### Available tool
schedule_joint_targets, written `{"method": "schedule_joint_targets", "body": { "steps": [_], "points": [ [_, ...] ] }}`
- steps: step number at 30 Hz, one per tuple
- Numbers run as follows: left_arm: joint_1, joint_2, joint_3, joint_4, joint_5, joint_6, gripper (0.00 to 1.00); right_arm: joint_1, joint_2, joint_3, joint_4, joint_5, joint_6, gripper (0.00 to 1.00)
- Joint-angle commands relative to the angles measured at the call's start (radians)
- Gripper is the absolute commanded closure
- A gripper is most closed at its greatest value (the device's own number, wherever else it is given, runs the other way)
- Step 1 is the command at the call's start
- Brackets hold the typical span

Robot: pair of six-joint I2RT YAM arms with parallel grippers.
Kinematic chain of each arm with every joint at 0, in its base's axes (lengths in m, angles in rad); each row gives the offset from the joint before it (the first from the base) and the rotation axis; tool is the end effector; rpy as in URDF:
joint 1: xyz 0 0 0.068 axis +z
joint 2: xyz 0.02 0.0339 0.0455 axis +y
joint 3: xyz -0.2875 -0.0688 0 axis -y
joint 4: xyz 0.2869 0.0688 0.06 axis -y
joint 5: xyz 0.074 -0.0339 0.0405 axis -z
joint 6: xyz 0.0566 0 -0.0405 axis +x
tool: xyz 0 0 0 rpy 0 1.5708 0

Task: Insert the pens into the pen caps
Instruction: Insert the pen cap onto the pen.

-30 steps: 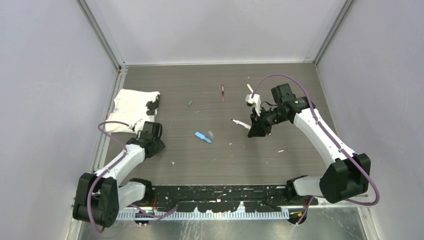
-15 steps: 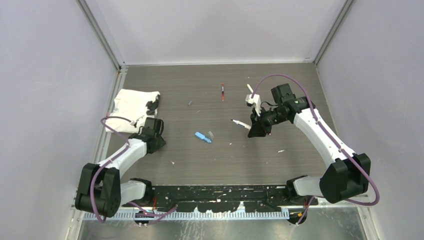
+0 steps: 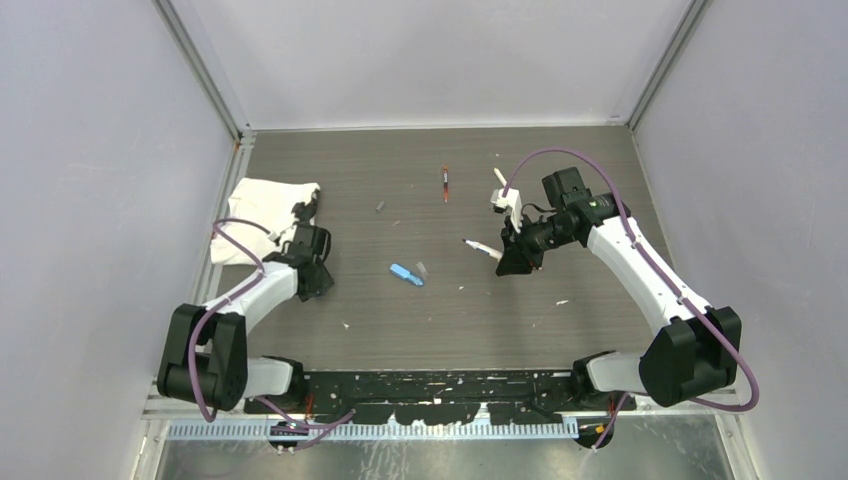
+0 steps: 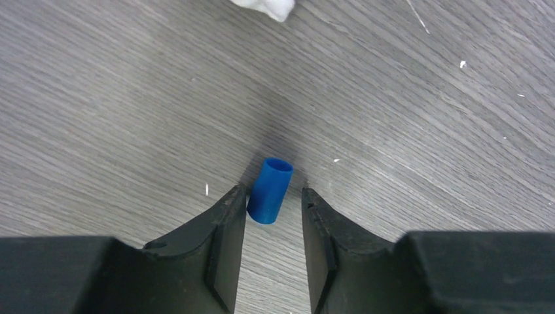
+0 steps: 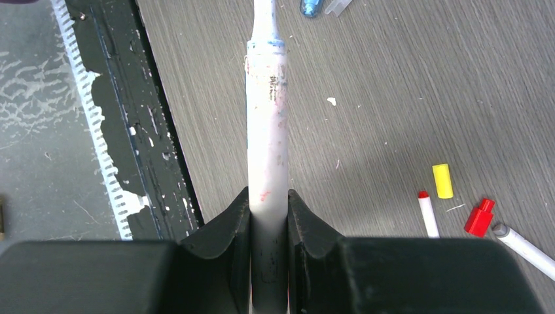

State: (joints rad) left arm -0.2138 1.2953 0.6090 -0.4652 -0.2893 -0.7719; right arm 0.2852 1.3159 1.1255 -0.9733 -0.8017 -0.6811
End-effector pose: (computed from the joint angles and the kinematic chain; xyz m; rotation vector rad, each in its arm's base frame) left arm 0.2516 -0.0381 0.1376 -0.8052 2.5132 0.0730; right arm 0.2625 0.1193 0.2922 -1.3255 2.0662 0.9169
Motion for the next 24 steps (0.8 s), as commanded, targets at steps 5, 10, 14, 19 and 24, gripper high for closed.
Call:
{"method": "schedule_joint_targets", "body": {
  "steps": [5,10,14,19,24],
  "points": [
    [0.003,0.068,0.032,-0.029,0.146,0.078,0.69,0.0,-0.032,0.034,-0.006,-0.013,-0.019,0.99],
    [0.002,0.052,0.019,-0.009,0.174,0.101,0.68,0.001,-0.035,0.034,-0.008,-0.016,-0.019,0.99],
    [0.002,0.062,0.025,-0.024,0.118,0.072,0.66,0.001,-0.037,0.035,-0.009,-0.019,-0.018,0.99],
    [0.002,0.081,0.034,-0.021,0.032,0.017,0.64,0.002,-0.041,0.035,-0.01,-0.023,-0.018,0.99],
    [0.002,0.089,0.037,-0.014,0.004,-0.02,0.67,0.001,-0.051,0.033,-0.01,-0.021,-0.02,0.99]
  ]
}}
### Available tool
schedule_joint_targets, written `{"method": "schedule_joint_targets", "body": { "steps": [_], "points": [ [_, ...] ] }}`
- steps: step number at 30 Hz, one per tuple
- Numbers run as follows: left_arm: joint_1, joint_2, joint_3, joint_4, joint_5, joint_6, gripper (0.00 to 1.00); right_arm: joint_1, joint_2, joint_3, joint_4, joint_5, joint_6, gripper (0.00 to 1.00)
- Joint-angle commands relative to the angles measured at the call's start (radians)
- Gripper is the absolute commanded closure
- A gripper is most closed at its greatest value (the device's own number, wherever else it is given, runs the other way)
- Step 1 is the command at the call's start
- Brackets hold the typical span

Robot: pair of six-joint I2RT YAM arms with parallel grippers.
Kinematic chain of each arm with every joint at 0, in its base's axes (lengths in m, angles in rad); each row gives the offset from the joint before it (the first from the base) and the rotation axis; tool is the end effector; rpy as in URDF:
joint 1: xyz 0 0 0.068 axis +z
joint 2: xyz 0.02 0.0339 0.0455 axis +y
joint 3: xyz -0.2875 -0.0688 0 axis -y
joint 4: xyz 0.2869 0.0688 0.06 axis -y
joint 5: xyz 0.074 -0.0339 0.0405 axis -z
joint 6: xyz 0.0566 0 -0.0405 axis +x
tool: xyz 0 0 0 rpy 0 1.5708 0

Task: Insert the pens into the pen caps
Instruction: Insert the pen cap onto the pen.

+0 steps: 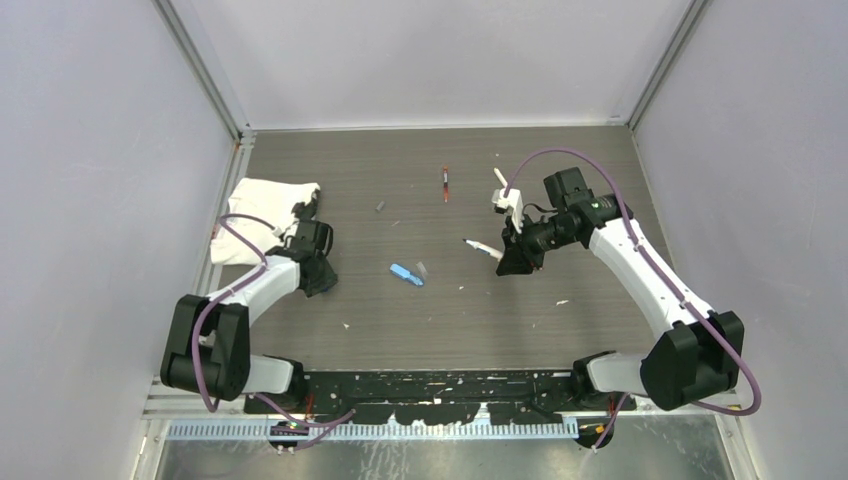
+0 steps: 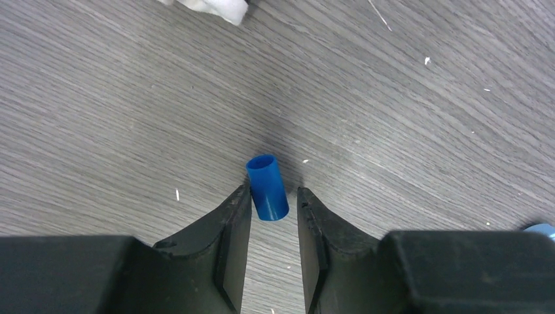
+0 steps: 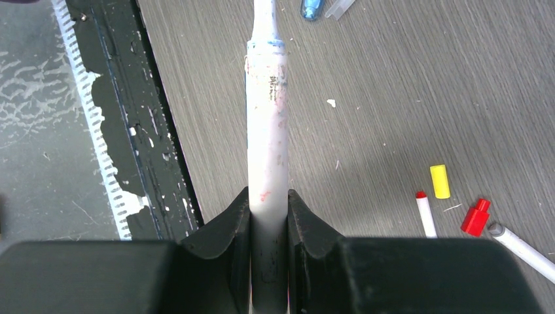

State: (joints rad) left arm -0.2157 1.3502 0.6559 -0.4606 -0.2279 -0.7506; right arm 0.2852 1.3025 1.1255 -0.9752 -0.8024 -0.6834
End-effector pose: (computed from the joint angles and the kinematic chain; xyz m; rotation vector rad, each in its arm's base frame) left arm 0.2647 -0.0449 0.1384 -0.7677 2.5579 0.0089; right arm 0.2600 0.1186 0.2957 -1.3281 2.0532 0.9104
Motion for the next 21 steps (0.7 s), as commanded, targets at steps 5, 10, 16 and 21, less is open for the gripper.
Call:
{"method": "schedule_joint_targets", "body": {
  "steps": [5,10,16,21],
  "points": [
    [0.004,0.027,-0.01,-0.022,-0.077,-0.037,0.7,0.0,-0.046,0.033,-0.009,-0.021,-0.019,0.99],
    [0.004,0.038,-0.015,-0.009,-0.044,-0.01,0.77,0.001,-0.048,0.031,-0.01,-0.022,-0.021,0.99],
    [0.003,-0.002,-0.025,-0.002,0.051,0.05,0.92,0.001,-0.044,0.028,-0.011,-0.027,-0.027,0.99],
    [-0.001,-0.134,-0.072,0.097,0.375,0.176,0.99,0.0,-0.048,0.014,-0.041,-0.071,-0.108,0.99]
  ]
}}
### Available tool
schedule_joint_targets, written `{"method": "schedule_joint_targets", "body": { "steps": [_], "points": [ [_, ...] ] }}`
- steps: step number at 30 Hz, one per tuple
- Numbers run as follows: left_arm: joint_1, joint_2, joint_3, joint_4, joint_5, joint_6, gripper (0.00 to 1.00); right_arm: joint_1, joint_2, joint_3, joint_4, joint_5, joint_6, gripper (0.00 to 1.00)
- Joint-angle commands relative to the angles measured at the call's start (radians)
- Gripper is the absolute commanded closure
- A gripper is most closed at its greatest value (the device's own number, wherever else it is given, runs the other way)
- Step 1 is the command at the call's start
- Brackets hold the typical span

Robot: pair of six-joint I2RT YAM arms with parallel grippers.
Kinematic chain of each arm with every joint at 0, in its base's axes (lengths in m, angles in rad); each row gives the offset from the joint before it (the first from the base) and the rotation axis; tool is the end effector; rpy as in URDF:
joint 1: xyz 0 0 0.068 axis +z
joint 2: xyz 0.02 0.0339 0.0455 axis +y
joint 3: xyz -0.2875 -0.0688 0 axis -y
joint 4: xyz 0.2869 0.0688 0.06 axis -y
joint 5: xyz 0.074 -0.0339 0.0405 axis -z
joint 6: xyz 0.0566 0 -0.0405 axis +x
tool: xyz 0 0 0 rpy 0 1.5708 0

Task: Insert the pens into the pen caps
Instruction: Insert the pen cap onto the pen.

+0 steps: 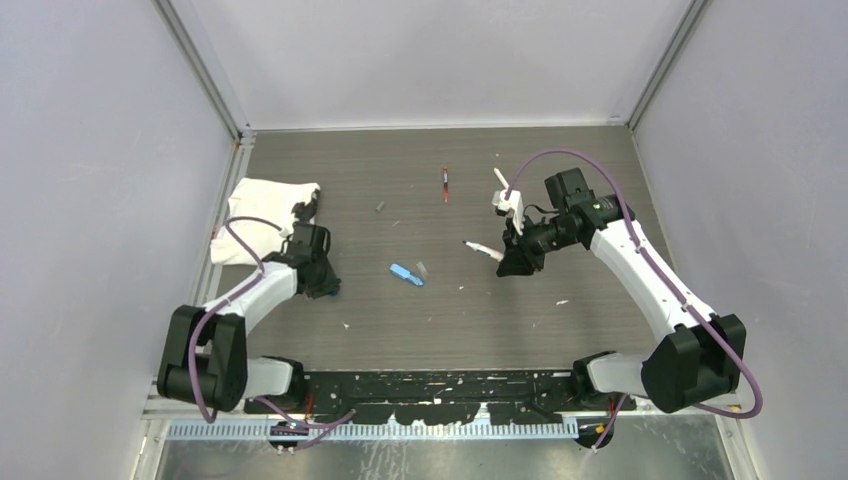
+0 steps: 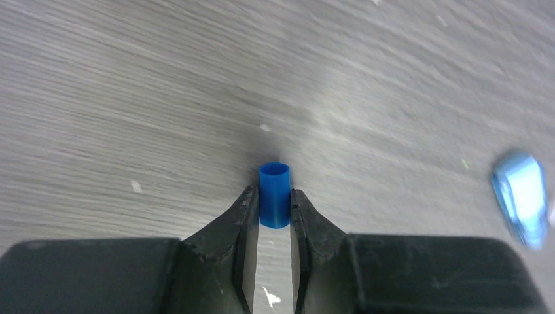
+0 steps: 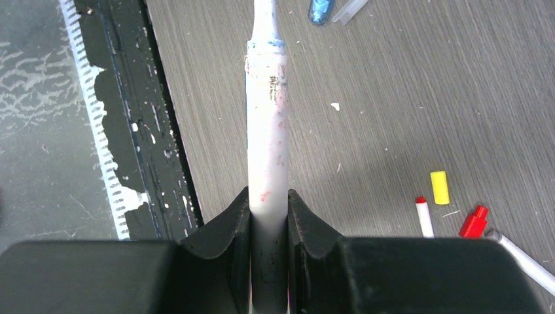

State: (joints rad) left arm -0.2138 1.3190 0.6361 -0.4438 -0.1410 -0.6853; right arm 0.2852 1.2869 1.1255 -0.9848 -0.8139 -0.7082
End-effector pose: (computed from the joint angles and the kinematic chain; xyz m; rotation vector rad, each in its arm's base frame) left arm 0.2603 -0.0484 0.1400 -0.6676 2.5961 -0.0925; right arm 0.2559 0.1179 0.2998 -1.3501 2.0194 0.9098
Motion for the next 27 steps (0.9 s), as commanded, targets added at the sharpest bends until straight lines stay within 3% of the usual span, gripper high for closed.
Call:
{"method": "schedule_joint_targets", "body": {
  "steps": [1,5,9,12,15,22,27],
  "points": [
    [-0.008,-0.143,-0.07,0.116,0.355,0.124,0.99,0.002,-0.037,0.008,-0.04,-0.078,-0.111,0.99],
    [-0.038,-0.275,-0.124,0.244,0.572,0.153,0.99,0.001,-0.059,-0.033,-0.061,-0.104,-0.236,0.99],
    [-0.088,-0.273,-0.159,0.473,0.815,0.125,0.99,0.0,-0.07,-0.071,-0.086,-0.08,-0.385,0.99],
    [-0.182,-0.19,-0.151,0.6,0.907,0.111,0.99,0.001,-0.077,-0.098,-0.186,-0.068,-0.699,0.99],
    [-0.289,-0.128,-0.111,0.626,0.908,0.182,0.99,0.008,-0.091,-0.12,-0.266,-0.031,-0.985,0.98],
    [-0.43,-0.085,-0.037,0.6,0.944,0.455,0.99,0.082,-0.086,-0.124,-0.112,0.192,-0.948,0.99],
    [-0.461,0.021,0.015,0.61,1.076,0.458,0.99,0.192,-0.079,-0.168,-0.005,0.338,-0.932,0.99]
  ]
}}
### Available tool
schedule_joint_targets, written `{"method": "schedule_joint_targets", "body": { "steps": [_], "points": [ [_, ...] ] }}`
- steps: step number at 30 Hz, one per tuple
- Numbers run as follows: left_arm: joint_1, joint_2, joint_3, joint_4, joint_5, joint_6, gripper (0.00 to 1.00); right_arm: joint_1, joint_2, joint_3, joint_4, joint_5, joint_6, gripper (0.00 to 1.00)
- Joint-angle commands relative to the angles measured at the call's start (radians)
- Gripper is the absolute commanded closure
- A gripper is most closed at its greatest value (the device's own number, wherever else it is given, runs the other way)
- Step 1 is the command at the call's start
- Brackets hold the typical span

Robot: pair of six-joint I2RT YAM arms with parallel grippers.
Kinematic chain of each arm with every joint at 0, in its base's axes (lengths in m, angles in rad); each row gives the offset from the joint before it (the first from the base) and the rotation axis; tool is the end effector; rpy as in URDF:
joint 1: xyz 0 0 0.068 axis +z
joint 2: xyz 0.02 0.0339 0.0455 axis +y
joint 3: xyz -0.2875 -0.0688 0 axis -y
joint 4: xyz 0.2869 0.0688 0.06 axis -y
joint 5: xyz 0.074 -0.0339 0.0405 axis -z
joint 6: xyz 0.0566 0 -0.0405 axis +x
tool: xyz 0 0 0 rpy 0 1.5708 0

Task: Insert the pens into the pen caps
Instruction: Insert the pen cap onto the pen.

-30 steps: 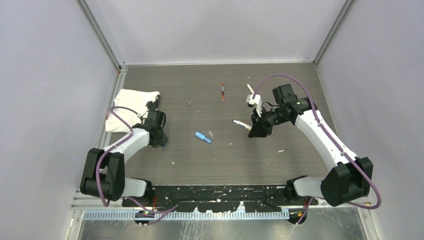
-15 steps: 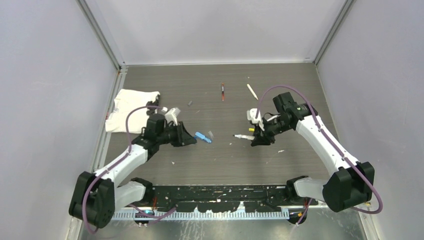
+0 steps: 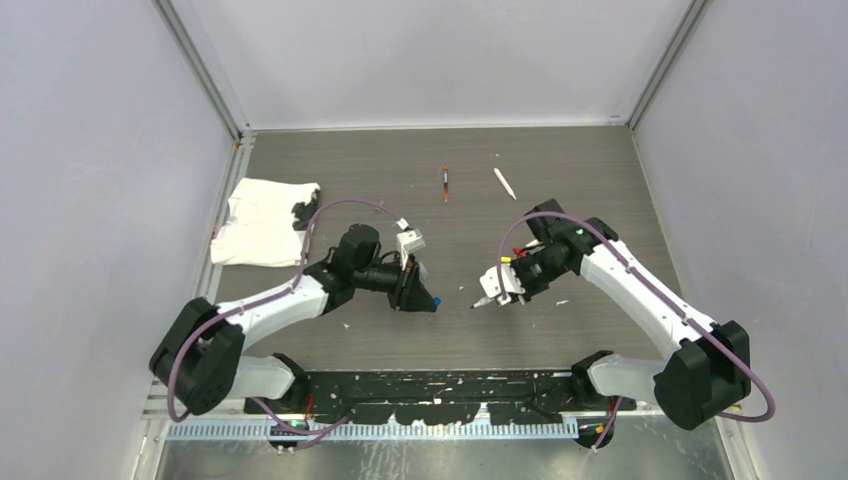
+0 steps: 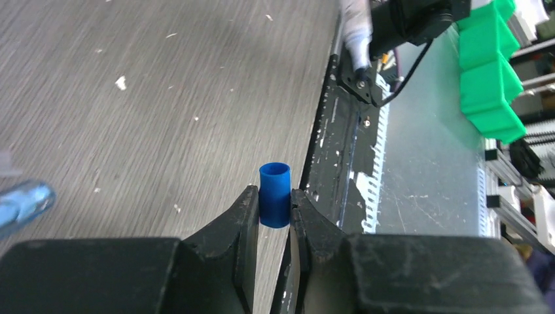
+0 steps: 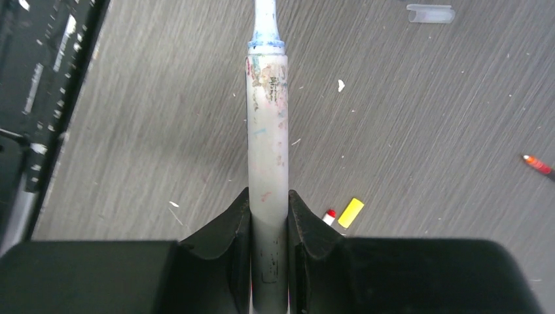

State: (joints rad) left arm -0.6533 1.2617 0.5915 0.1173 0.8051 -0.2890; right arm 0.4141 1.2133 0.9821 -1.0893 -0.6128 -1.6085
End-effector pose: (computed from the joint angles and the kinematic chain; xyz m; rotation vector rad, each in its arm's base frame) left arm 0.2063 -0.2093 0.1967 0.9101 2.0634 -1.3882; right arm 0.2086 0.1273 0.2589 -2.2182 1.2692 0.4874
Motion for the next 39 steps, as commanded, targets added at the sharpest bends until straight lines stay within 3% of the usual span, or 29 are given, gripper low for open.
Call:
{"method": "schedule_joint_targets", "body": {
  "steps": [1,13,39],
  "points": [
    [-0.031,0.105,0.073,0.05,0.152,0.05,0.99,0.076,-0.016,-0.04,0.131,0.147,-0.016,0.99],
    [-0.099,0.213,0.113,0.058,0.232,0.001,0.99,0.159,-0.031,-0.126,0.261,0.252,0.066,0.99],
    [-0.118,0.292,0.152,0.045,0.195,-0.009,0.99,0.253,-0.016,-0.127,0.275,0.226,0.107,0.99]
  ]
}}
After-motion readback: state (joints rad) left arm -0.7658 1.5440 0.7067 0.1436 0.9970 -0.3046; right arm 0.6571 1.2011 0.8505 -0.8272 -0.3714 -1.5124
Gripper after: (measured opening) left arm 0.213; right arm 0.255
